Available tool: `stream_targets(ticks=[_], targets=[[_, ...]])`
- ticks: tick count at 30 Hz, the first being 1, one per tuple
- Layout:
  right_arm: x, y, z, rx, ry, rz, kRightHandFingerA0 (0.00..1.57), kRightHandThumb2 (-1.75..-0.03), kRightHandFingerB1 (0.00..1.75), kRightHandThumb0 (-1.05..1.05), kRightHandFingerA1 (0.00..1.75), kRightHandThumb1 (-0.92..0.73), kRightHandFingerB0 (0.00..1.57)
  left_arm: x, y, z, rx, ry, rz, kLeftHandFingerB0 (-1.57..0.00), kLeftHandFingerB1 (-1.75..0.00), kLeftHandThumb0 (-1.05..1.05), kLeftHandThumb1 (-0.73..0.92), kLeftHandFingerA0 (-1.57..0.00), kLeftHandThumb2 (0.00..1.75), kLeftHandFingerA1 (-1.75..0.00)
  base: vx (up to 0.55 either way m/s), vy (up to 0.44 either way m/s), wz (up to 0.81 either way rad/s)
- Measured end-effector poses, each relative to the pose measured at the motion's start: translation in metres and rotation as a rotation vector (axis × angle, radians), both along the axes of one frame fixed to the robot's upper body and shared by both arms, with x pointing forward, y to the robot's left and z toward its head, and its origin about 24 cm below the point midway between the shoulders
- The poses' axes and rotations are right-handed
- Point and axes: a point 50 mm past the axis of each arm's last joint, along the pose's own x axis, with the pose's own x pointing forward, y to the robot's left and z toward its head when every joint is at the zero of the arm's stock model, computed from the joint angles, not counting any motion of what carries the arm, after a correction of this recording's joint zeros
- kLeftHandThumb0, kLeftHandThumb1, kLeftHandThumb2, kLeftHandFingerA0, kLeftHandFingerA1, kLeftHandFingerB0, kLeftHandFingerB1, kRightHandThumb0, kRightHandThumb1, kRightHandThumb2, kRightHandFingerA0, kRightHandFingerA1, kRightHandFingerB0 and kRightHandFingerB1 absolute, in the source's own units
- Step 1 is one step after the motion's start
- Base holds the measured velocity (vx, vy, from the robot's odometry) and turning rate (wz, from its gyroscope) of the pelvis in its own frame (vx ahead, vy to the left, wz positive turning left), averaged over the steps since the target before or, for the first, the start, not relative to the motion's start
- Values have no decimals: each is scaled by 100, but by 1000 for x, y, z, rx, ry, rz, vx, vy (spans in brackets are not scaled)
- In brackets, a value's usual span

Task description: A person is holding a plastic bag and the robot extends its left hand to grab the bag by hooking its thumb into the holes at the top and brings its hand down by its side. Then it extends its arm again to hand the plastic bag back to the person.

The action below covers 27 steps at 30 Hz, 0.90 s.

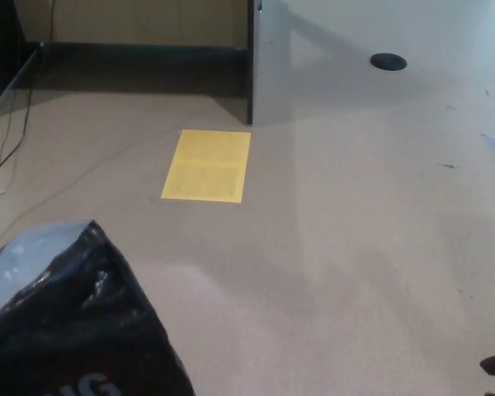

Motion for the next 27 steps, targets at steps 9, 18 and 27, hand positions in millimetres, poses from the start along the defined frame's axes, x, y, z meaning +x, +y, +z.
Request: stream_targets(ticks=[9, 18, 27], targets=[[6, -1, 6, 11, -14, -21, 75, -61, 40, -37, 57, -69, 56, 10, -12, -2, 18, 0, -43, -79, -129, -9, 74, -88, 68, -168, 0, 0, 0], [12, -1, 10, 9, -21, -24, 75, -61, 40, -38, 55, -68, 57, 23, -34, 6, 56, -61, -135, -72, -143, -8, 73, -85, 76, -169, 0, 0, 0], [18, -1, 15, 5, -32, -26, 79, -61, 40, -35, 66, -69, 57, 60, -49, 94, 138, -324, -177, -73, -142, -11, 69, -93, 84, -175, 0, 0, 0]])
